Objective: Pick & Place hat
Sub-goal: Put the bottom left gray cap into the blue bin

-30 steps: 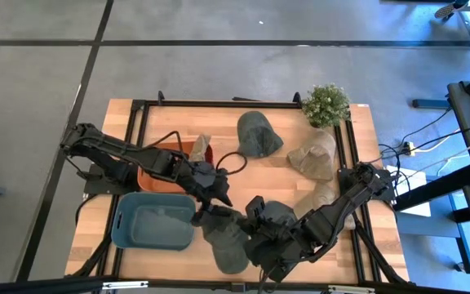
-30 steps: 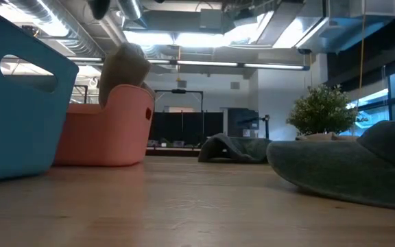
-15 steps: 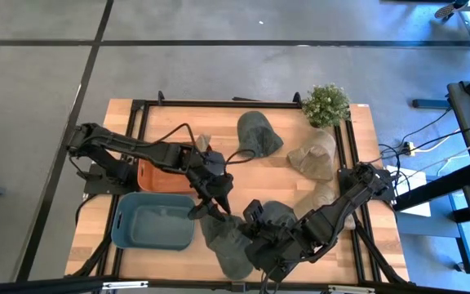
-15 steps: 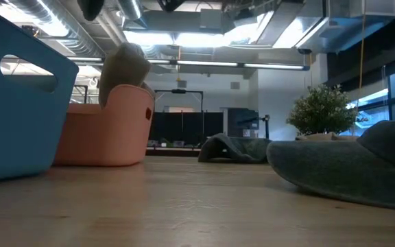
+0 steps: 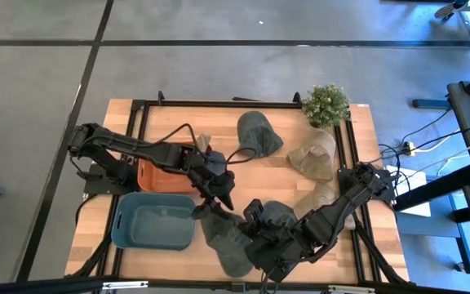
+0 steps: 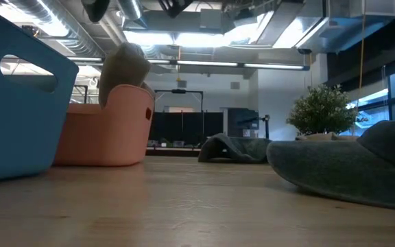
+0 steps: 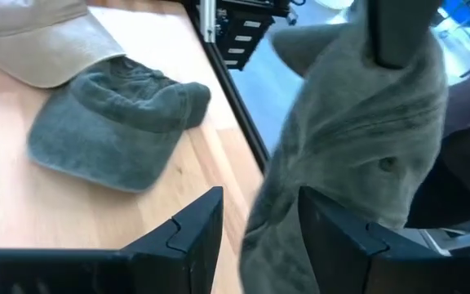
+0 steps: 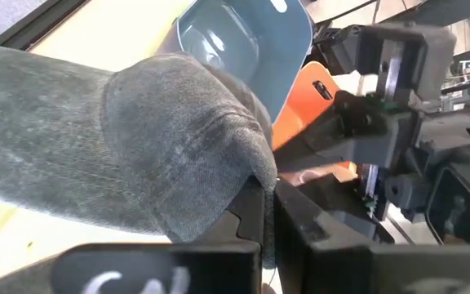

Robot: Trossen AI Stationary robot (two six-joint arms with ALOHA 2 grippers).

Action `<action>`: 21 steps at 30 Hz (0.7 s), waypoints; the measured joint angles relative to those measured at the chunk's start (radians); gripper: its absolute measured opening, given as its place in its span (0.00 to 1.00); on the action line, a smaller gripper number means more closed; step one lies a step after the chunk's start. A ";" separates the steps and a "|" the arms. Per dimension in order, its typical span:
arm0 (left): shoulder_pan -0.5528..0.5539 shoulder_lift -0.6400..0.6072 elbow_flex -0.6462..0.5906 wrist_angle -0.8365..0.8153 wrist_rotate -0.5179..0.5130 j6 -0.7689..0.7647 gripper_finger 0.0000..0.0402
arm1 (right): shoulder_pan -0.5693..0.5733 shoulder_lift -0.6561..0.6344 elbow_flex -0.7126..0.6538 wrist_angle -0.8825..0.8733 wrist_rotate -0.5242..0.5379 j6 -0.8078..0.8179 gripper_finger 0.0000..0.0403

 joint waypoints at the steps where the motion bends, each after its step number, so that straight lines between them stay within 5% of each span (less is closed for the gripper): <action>1: -0.001 0.000 0.000 0.000 0.003 0.001 0.39 | 0.000 0.000 0.000 0.000 0.000 0.000 0.03; 10: -0.010 0.000 0.000 -0.024 0.005 0.045 0.33 | 0.000 0.000 0.000 0.000 0.016 0.000 0.03; 21: -0.009 0.000 0.000 -0.023 0.006 0.091 0.10 | 0.000 0.000 0.000 0.000 0.021 0.007 0.03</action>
